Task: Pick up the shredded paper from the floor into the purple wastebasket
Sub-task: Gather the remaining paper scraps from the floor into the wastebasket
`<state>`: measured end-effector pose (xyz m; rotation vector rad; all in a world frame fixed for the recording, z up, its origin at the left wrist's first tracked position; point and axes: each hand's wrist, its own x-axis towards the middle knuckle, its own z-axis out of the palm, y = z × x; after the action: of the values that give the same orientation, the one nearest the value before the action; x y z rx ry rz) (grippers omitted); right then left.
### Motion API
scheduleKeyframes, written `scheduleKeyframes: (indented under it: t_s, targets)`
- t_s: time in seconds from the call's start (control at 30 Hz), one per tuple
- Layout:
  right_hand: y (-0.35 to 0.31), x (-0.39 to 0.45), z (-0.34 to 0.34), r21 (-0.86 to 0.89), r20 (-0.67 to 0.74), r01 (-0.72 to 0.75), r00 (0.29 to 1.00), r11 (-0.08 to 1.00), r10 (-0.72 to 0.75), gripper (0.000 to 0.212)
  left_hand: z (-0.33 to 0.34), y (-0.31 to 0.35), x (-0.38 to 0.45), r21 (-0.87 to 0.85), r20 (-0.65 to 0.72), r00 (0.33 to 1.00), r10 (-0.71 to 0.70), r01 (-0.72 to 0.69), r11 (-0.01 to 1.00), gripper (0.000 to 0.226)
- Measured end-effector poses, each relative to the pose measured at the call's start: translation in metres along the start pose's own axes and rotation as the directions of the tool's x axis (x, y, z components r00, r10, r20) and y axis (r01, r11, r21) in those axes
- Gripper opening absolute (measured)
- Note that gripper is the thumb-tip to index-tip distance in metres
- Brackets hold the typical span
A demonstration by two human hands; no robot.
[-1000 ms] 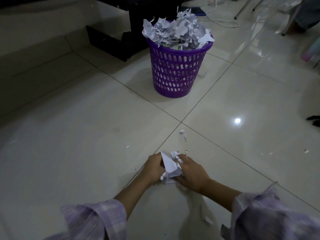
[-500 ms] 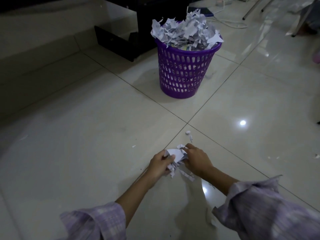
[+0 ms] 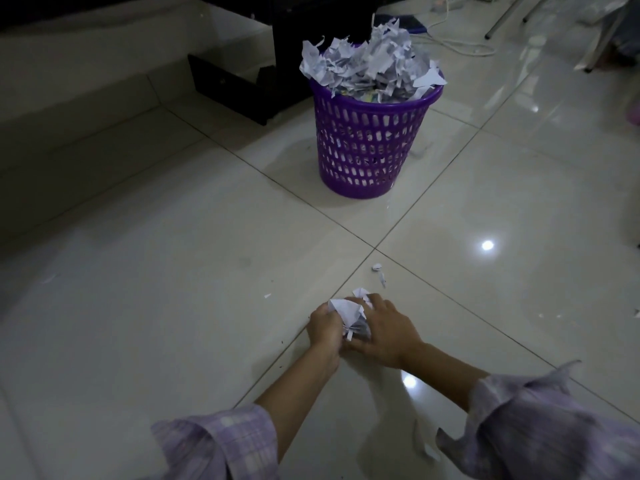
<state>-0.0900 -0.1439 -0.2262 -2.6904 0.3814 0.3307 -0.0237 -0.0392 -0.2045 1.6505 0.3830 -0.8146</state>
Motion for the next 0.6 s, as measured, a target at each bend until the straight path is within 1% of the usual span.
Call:
scheduleKeyframes:
  t_s: [0.07, 0.13, 0.17, 0.2, 0.27, 0.3, 0.37, 0.43, 0.47, 0.53, 0.6]
  targets:
    - [0.000, 0.003, 0.005, -0.014, -0.051, -0.008, 0.999, 1.000, 0.007, 0.077, -0.004, 0.010, -0.008, -0.045, 0.065, 0.998, -0.010, 0.013, 0.999, 0.021]
    - [0.002, 0.006, 0.006, -0.032, -0.080, 0.019, 0.997, 0.999, -0.022, 0.062, -0.006, 0.014, -0.012, -0.022, 0.134, 0.991, -0.006, 0.009, 1.000, 0.010]
    - [0.004, 0.007, 0.005, -0.028, -0.095, 0.029, 0.995, 0.999, -0.031, 0.056, -0.006, 0.013, -0.012, -0.009, 0.153, 0.988, -0.014, 0.016, 1.000, 0.009]
    - [0.005, 0.008, 0.003, -0.024, -0.104, 0.037, 0.994, 0.999, -0.039, 0.051, -0.005, 0.013, -0.012, -0.011, 0.164, 0.986, -0.018, 0.021, 1.000, 0.012]
    - [0.008, 0.010, 0.001, -0.041, -0.112, 0.055, 0.992, 0.998, -0.059, 0.045, -0.005, 0.011, -0.005, -0.032, 0.178, 0.984, -0.006, 0.012, 0.999, 0.036]
    - [0.009, 0.013, 0.000, -0.050, -0.108, 0.057, 0.992, 0.997, -0.062, 0.042, -0.003, 0.011, -0.003, -0.031, 0.187, 0.982, -0.007, 0.013, 0.999, 0.042]
    - [0.012, 0.018, -0.002, -0.037, -0.119, 0.046, 0.992, 0.998, -0.050, 0.036, 0.001, 0.013, 0.000, 0.052, 0.166, 0.986, 0.006, -0.015, 0.999, 0.036]
    - [0.014, 0.023, -0.007, 0.015, -0.144, 0.021, 0.989, 1.000, -0.019, 0.027, 0.005, 0.015, 0.002, 0.155, 0.099, 0.995, 0.021, -0.037, 0.987, 0.028]
    - [0.015, 0.026, -0.010, 0.053, -0.153, 0.008, 0.988, 0.999, 0.000, 0.022, 0.006, 0.015, 0.003, 0.161, 0.076, 0.996, 0.052, -0.064, 0.985, 0.024]
    - [0.017, 0.029, -0.015, 0.139, -0.149, -0.023, 0.988, 0.990, 0.044, 0.016, 0.007, 0.015, 0.004, 0.110, 0.044, 0.994, 0.104, -0.108, 0.988, 0.016]
    - [0.017, 0.029, -0.018, 0.223, -0.114, -0.062, 0.990, 0.973, 0.089, 0.009, 0.006, 0.016, 0.005, 0.060, -0.026, 0.991, 0.134, -0.133, 0.989, 0.012]
